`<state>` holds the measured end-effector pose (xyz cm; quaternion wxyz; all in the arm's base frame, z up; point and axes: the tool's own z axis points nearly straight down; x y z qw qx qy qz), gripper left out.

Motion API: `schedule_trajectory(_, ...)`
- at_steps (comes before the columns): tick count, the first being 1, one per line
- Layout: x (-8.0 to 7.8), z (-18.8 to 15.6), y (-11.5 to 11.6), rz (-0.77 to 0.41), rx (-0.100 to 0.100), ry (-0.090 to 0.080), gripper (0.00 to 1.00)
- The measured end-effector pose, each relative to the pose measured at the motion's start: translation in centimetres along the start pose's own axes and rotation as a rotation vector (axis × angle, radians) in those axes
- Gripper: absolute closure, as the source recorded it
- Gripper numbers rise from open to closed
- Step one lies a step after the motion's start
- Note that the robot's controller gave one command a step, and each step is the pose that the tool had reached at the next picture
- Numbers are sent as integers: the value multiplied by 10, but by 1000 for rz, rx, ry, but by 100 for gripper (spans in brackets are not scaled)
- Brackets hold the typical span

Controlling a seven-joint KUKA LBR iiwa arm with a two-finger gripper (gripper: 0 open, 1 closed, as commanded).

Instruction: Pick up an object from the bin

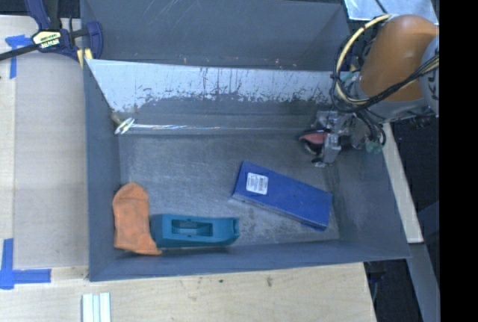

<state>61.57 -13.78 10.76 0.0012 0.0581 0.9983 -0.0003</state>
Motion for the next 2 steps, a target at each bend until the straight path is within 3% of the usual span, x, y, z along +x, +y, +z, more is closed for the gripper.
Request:
schedule_trajectory(1,0,0,0,0,0,0,100)
schedule_trajectory(2,17,-157,14,-23,0,-2,100)
